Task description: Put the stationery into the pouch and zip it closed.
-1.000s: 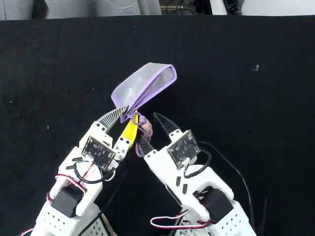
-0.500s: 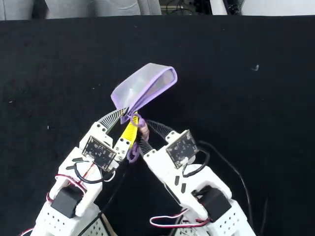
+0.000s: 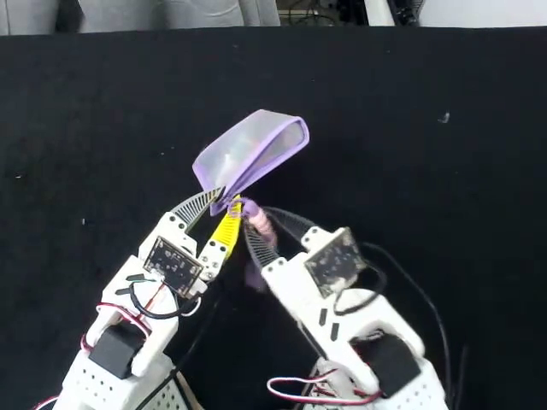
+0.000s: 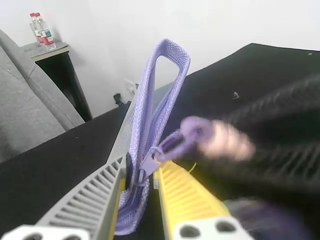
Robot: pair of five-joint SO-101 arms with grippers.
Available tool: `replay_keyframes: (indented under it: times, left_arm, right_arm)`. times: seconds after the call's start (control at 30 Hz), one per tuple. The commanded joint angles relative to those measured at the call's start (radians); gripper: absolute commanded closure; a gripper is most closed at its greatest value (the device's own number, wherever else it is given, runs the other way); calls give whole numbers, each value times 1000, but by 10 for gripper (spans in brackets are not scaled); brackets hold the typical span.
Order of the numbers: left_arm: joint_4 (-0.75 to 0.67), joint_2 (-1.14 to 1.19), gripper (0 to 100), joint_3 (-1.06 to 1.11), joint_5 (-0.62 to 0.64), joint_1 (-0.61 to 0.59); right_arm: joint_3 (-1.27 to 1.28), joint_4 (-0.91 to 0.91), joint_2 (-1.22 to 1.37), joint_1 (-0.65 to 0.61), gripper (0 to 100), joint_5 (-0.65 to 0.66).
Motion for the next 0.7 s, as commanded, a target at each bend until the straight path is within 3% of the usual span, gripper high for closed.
replay_keyframes:
  times: [0.0,0.33,0.43,0.67]
  left_arm:
    - [9,5,971,-10,-52,-21]
    - [9,5,971,-4,-54,-21]
    - [9,5,971,-2,-54,-21]
    - [9,5,971,-2,-54,-21]
  right_arm:
    - [-156,40,-111,86,987,25]
    - [-153,-55,-93,258,987,46]
    - [-136,-104,-93,275,987,114]
    - [-77,-215,-93,339,987,120]
